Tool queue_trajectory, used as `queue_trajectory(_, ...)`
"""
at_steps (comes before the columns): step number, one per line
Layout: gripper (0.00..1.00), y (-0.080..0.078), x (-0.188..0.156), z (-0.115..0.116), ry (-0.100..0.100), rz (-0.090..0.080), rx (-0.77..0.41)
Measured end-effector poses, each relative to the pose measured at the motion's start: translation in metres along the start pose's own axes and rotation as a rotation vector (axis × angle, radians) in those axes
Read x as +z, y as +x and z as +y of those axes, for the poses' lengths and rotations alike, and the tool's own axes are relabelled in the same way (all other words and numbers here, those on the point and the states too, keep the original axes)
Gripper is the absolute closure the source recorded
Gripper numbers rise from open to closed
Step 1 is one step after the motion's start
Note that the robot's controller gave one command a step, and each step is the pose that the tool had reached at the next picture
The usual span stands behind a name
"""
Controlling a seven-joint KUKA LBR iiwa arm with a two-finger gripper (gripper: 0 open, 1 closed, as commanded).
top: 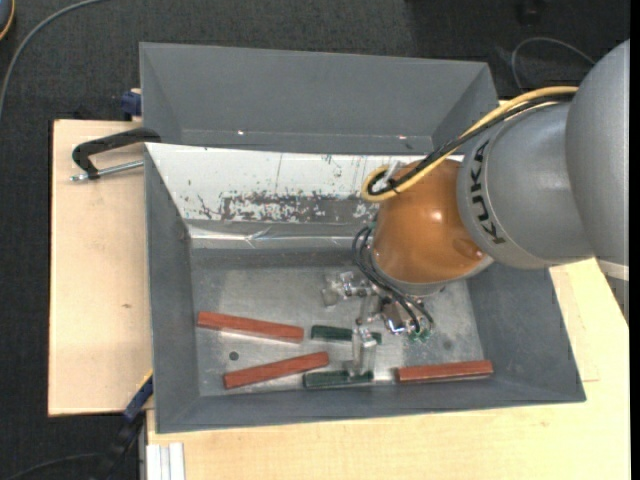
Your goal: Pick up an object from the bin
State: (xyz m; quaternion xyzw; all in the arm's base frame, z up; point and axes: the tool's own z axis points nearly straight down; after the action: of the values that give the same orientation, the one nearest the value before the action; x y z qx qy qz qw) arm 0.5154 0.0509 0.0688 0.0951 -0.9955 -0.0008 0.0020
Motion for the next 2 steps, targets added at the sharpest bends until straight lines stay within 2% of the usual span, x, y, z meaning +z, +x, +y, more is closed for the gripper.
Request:
queue_trajectory(1, 1.00, -0.002, -0.002, 0.000, 0.000, -0.005, 0.001)
queue_trajectory(2, 1.00, -0.051, -0.137, 0.008, 0.004, -0.018, -0.309)
